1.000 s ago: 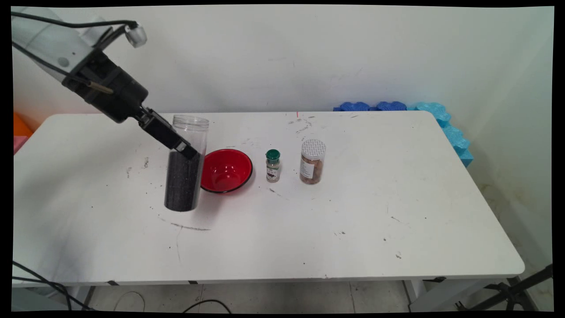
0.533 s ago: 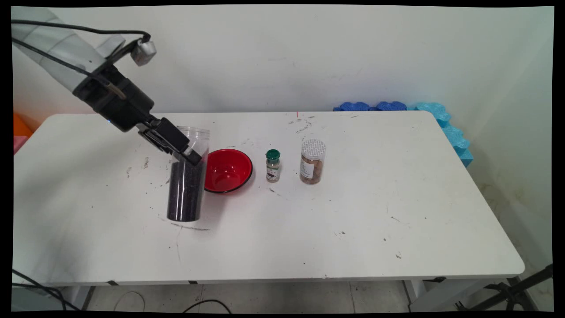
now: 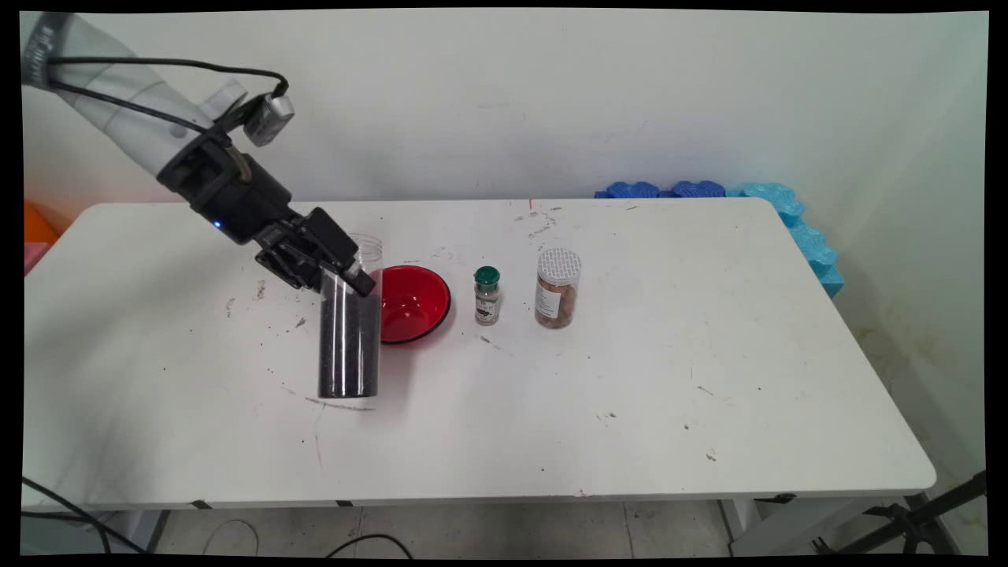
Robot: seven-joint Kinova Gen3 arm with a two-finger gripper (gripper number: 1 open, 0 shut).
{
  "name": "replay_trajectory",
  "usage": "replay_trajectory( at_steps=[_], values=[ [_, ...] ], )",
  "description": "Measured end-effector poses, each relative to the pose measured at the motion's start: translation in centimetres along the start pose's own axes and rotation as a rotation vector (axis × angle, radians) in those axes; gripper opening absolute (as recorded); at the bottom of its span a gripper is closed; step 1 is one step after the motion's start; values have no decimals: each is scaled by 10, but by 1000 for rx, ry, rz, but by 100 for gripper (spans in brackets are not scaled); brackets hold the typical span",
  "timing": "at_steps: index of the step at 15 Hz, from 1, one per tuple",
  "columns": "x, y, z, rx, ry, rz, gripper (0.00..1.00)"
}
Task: Pour the black seasoning powder in the red bowl
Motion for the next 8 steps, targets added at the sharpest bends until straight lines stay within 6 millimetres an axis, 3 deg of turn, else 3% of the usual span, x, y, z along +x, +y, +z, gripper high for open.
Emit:
replay_trajectory(
  at_steps=[8],
  values=[
    [15,-20,13,-49,-14,-253,0]
  ],
)
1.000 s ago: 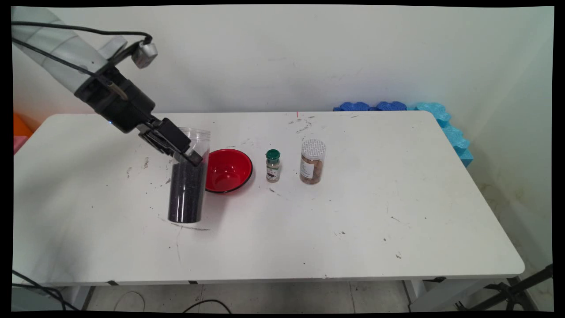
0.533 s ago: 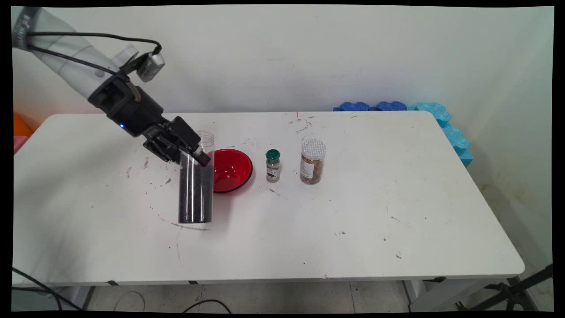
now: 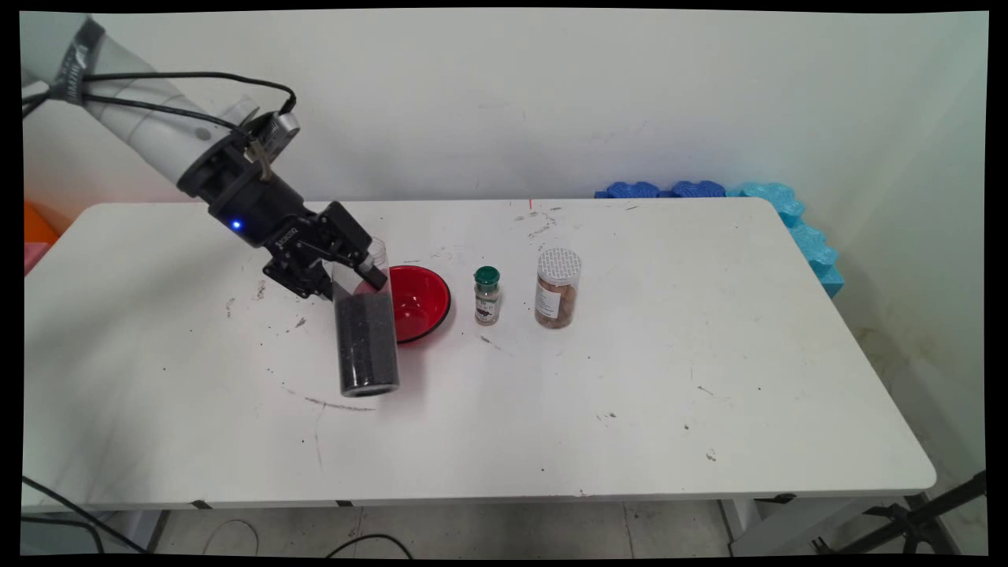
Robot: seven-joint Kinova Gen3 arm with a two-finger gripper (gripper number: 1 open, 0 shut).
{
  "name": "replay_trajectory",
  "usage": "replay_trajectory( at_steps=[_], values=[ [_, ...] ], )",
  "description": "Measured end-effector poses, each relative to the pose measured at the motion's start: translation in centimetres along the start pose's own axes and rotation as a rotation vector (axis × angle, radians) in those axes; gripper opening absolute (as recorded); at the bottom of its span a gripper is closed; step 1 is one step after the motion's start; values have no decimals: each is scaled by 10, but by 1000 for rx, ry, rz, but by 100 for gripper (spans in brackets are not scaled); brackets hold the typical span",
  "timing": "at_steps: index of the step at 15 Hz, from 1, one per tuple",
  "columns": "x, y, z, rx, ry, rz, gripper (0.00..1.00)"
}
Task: Pour the black seasoning powder in the red bowl
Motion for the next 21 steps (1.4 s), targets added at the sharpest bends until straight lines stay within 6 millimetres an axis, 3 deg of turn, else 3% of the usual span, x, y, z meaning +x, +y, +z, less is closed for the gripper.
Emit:
replay_trajectory(
  at_steps=[9,21],
  values=[
    [16,-13,16,-53,-23,-320,0],
    [34,-19,29,-103,-43,-557,0]
  ],
)
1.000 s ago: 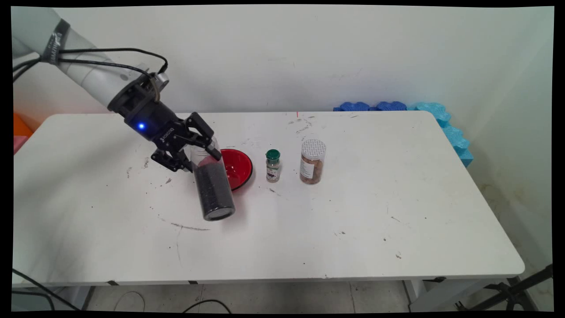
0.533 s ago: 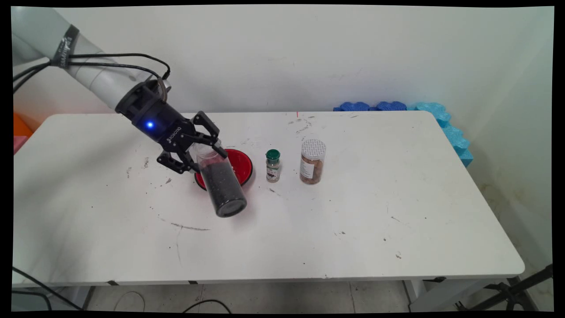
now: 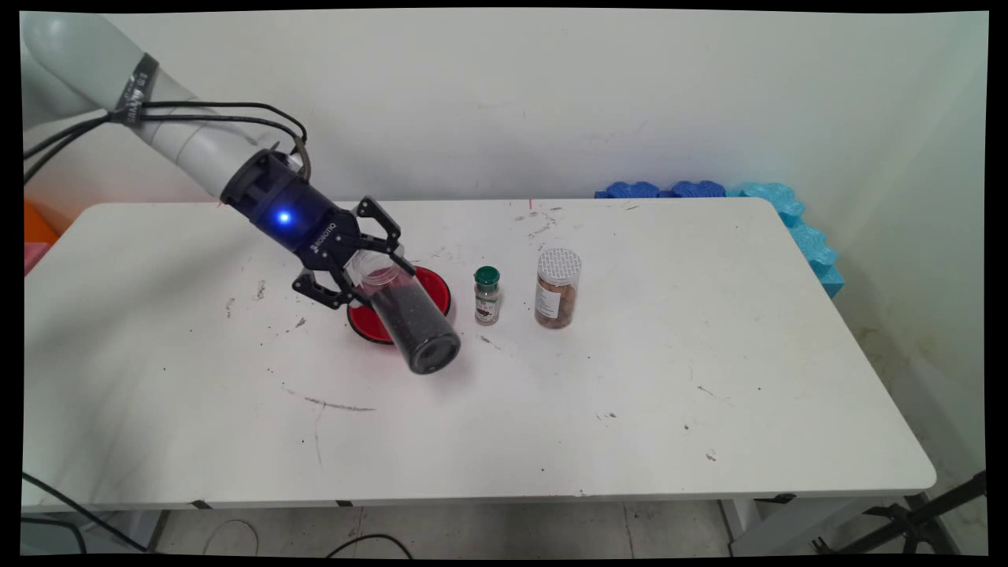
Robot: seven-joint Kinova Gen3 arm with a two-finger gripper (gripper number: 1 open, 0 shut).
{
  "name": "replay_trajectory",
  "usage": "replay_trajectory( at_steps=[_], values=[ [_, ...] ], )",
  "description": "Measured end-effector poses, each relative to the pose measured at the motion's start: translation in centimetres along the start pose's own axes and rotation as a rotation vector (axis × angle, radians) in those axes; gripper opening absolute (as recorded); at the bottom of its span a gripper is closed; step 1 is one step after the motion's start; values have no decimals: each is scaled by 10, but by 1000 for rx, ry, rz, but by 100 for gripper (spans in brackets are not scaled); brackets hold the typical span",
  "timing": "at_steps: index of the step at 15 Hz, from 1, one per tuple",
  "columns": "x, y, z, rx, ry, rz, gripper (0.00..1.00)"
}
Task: Pour the black seasoning powder in the red bowl
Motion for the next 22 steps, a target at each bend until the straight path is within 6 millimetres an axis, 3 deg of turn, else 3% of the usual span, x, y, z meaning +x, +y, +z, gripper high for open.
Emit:
replay_trajectory(
  at_steps=[22],
  values=[
    [13,6,0,-92,-41,-346,0]
  ],
)
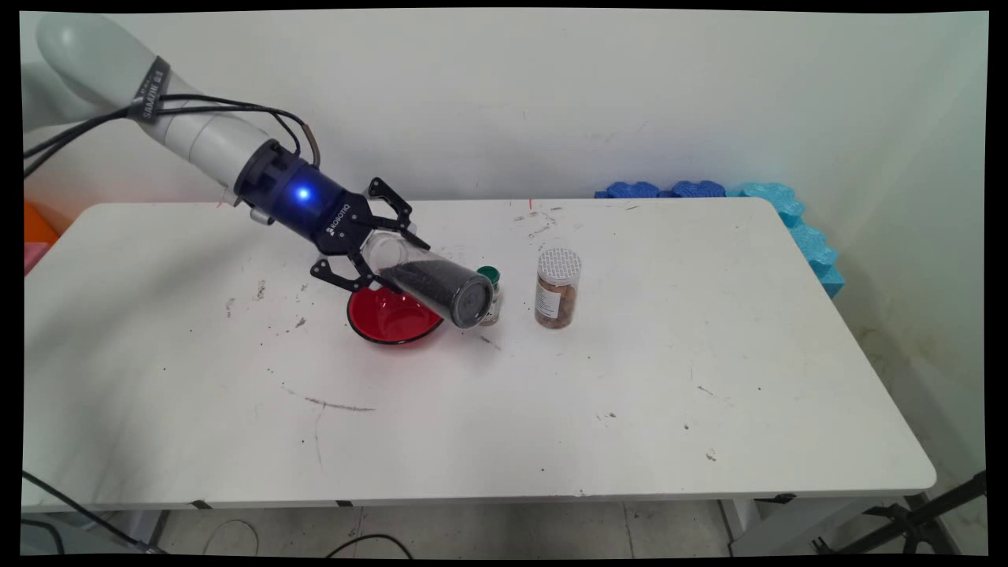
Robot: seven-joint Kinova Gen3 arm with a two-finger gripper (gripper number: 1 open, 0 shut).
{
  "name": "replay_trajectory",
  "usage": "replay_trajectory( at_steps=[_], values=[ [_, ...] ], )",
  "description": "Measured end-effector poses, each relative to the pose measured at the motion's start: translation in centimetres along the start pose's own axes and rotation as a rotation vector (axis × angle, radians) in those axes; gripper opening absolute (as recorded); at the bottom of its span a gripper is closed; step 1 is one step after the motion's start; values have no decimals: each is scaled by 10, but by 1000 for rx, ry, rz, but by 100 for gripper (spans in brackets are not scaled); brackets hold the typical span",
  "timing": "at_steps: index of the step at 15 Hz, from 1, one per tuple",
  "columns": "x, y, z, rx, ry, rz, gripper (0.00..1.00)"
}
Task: Pour the black seasoning powder in the red bowl
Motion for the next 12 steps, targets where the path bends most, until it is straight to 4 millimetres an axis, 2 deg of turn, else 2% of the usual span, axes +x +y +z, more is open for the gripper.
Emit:
replay_trajectory(
  at_steps=[12],
  values=[
    [1,0,-3,-24,-15,-75,0]
  ],
)
